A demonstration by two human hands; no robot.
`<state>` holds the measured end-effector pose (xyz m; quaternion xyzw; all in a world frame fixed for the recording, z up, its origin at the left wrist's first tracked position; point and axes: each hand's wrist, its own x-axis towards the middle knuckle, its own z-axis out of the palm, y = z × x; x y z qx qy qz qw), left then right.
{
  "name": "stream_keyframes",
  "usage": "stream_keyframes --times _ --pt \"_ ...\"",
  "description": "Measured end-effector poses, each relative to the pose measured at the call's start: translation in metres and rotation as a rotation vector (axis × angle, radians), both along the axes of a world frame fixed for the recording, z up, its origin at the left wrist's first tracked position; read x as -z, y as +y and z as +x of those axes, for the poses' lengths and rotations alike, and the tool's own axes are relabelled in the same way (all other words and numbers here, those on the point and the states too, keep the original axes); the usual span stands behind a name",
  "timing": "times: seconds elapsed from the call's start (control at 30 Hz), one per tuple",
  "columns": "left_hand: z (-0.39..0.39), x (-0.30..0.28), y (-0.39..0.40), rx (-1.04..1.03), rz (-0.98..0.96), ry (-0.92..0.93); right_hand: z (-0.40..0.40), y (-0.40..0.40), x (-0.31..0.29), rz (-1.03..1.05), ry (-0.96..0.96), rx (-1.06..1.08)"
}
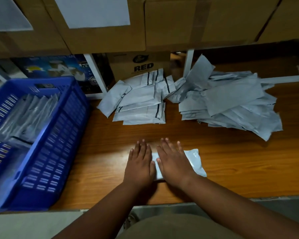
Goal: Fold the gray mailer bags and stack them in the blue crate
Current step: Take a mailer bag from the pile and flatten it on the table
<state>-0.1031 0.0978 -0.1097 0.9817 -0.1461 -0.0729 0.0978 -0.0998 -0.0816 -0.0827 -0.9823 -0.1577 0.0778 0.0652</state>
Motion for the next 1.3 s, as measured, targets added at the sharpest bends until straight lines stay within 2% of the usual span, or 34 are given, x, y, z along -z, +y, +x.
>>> stream_keyframes --times 0.17,0.6,1.3 --pt "-0.003 0.009 0.001 0.012 0.028 -0.032 -0.003 0.016 0.016 0.045 0.027 0.027" --pt "0.007 -0.004 0.012 0.169 0.077 0.024 0.001 0.02 0.022 -0.101 0.053 0.026" --pt "0.006 0.001 0.013 0.152 0.032 0.015 0.005 0.022 0.024 -0.041 0.066 0.025"
